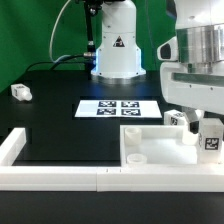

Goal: Assemble one leg

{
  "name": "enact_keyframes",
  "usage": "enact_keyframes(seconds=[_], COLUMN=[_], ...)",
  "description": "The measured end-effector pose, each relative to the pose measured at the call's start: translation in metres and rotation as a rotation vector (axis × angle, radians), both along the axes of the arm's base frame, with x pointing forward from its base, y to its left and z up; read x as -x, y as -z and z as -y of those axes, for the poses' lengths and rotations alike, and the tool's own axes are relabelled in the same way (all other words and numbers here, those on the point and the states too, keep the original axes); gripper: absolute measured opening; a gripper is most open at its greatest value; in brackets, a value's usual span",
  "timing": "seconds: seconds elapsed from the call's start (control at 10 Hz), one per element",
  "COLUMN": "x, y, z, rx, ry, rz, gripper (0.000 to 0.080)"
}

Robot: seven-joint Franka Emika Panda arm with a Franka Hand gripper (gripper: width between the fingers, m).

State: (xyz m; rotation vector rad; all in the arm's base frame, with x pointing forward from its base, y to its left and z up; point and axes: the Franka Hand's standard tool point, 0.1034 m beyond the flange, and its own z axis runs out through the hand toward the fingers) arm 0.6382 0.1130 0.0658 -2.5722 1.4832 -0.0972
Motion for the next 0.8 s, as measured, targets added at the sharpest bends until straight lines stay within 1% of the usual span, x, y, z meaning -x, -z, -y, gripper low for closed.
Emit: enact_keyframes(seconds=[0.2,0.3,0.4,0.5,0.6,0.7,0.8], x=[0.0000,-0.0006,-0.0038,-0.0048,-0.0047,-0.0046,-0.0046], y=[0.0004,-0.0004,-0.0037,-0.0041,-0.0035,-0.0033,-0.0032], z=[0.0009,0.0008,-0.0016,-0.0010,-0.0002,-0.0002,0.0000], rx=[0.016,0.053,0.108,0.126,0.124,0.121,0.122], ry=[-0.102,-0.266,-0.502,-0.637,-0.625,-0.601,-0.601], rz=[0.011,0.026,0.050,0.064,0.062,0.060,0.059], gripper=[0.0649,0.0649,0.0649,0.0649,0.0619,0.0619,0.0472])
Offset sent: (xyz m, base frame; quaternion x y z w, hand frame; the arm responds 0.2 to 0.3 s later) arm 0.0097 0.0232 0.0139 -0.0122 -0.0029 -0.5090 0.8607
